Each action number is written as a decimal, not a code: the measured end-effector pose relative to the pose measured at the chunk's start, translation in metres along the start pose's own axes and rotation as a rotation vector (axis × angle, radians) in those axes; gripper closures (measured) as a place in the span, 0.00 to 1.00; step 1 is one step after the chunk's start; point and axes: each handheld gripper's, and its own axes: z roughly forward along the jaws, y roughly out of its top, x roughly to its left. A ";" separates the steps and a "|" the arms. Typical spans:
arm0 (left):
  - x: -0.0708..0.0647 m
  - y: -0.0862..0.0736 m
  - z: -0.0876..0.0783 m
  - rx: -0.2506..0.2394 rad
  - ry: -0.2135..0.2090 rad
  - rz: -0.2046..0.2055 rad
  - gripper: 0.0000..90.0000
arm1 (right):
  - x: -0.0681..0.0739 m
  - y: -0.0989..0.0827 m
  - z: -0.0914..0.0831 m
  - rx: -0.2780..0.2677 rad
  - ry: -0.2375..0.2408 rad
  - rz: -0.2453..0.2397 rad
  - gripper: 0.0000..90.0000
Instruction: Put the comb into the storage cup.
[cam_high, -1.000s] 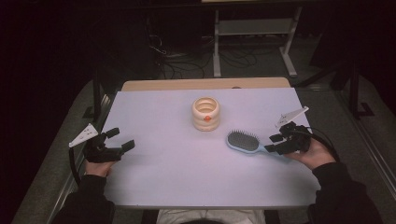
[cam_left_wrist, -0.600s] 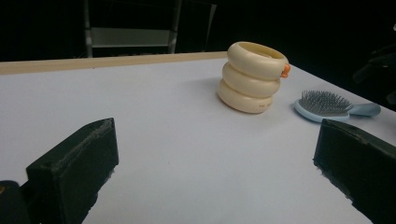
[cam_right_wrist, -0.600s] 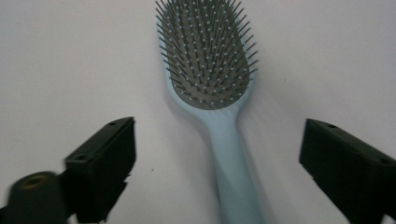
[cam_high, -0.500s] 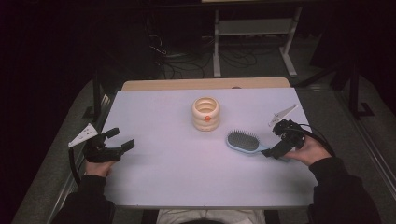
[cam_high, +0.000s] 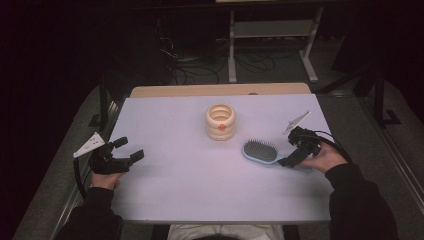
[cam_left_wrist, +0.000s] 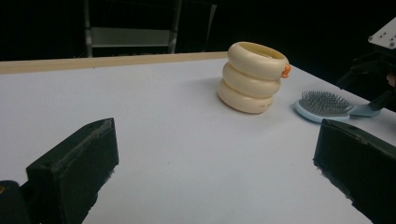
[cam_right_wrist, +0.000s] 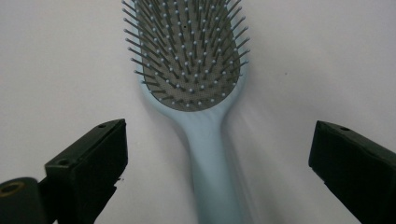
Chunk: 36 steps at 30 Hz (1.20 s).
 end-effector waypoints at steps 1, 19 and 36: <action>0.000 0.000 0.000 0.001 -0.001 0.000 0.00 | 0.000 0.000 0.001 0.003 0.001 -0.005 0.05; 0.000 0.000 0.000 0.006 0.003 0.000 0.00 | -0.001 0.000 0.013 0.058 0.031 -0.064 0.26; 0.000 -0.001 0.001 0.008 0.007 0.001 0.00 | 0.003 0.002 0.021 0.107 0.020 -0.110 0.59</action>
